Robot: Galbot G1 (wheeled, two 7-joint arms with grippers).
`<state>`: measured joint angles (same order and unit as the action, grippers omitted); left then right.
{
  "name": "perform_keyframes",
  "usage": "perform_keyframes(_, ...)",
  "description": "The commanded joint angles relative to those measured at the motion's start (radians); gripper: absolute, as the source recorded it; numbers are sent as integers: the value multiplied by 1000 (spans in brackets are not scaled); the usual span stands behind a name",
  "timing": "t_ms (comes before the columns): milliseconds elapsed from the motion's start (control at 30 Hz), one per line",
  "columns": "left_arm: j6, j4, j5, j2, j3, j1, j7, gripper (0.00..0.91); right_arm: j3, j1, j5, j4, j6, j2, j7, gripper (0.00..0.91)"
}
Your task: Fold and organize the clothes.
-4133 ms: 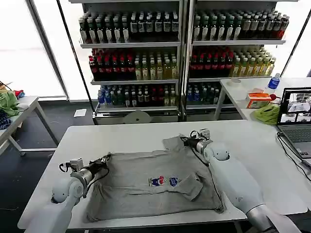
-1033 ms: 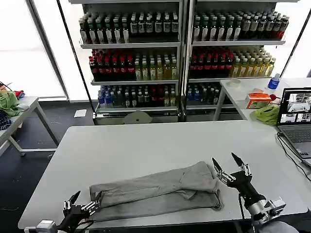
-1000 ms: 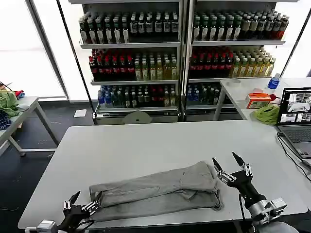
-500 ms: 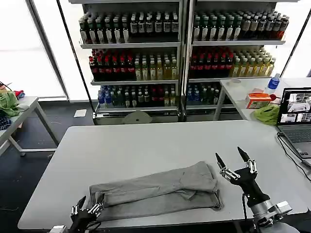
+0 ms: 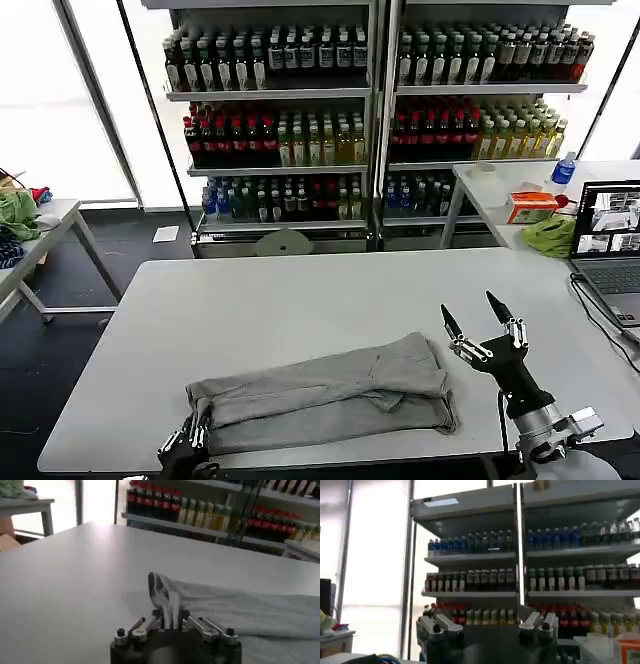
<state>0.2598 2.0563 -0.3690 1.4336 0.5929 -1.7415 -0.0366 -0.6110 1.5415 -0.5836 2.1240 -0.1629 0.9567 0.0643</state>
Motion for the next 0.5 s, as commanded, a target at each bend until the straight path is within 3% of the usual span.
perform_keyframes(33, -39, 8, -8, 15, -6, 6, -9, 0, 6, -12, -9, 2, 3, -2, -1, 907)
perform_keyframes(267, -34, 78, -21, -17, 81, 42, 1, 0, 13, -21, -25, -5, 9, 0, 0, 907)
perform_keyframes(500, -40, 65, -28, -98, 317, 67, 69, 0, 13, -32, -32, -12, 9, -2, -2, 907)
